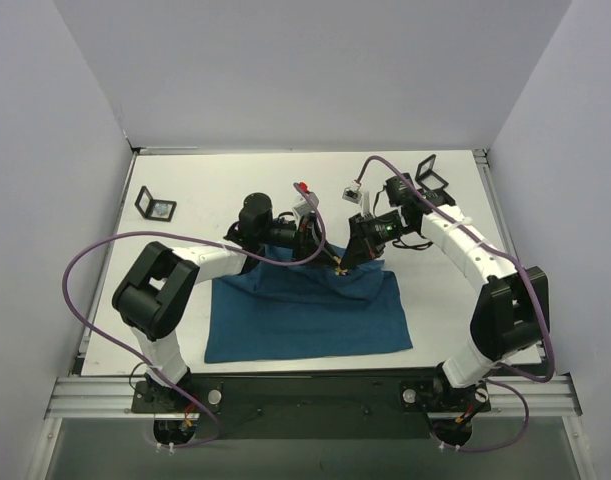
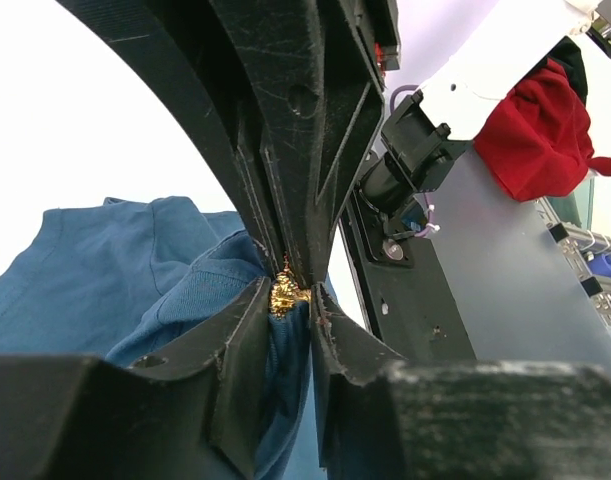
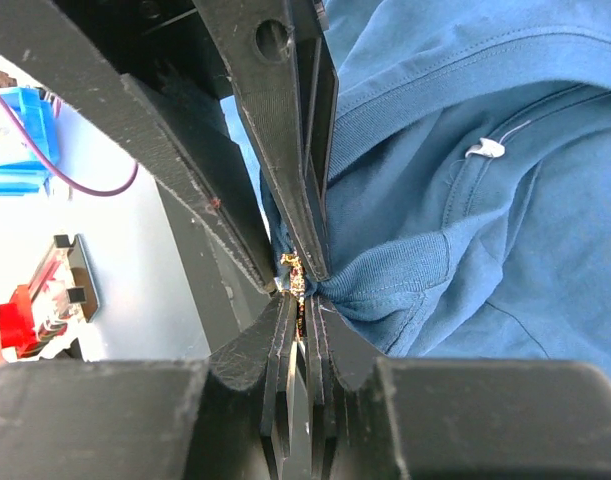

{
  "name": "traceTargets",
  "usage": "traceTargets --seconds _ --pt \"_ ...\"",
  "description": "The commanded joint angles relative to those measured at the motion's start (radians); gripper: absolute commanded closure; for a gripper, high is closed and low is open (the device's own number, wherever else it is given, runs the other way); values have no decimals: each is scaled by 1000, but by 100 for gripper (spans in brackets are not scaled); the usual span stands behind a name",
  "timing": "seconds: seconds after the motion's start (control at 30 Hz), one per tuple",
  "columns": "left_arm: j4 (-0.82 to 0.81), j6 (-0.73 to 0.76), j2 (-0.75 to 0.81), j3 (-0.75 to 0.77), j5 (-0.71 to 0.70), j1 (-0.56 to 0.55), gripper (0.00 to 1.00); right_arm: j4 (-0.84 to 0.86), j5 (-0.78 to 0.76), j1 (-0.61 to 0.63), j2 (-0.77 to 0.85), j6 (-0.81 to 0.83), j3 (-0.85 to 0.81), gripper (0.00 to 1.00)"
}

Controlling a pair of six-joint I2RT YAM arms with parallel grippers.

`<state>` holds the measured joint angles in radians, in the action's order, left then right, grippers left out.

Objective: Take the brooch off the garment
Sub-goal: Open the brooch over the flattened clothing.

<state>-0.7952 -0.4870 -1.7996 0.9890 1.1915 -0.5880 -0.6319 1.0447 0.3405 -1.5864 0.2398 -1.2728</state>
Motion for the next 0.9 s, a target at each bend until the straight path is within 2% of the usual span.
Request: traceTargets --seconds 0.0,0.23,0.4,0.87 --pt "-50 2 40 11 86 -13 65 18 11 -14 -14 29 -45 100" --pt "-53 1 40 11 97 -15 64 11 23 -18 -17 30 -49 100" --pt "-32 28 42 13 88 -15 71 1 40 -15 -18 32 -54 100" --pt "30 64 55 10 17 -30 75 -9 28 -8 -24 32 -63 100"
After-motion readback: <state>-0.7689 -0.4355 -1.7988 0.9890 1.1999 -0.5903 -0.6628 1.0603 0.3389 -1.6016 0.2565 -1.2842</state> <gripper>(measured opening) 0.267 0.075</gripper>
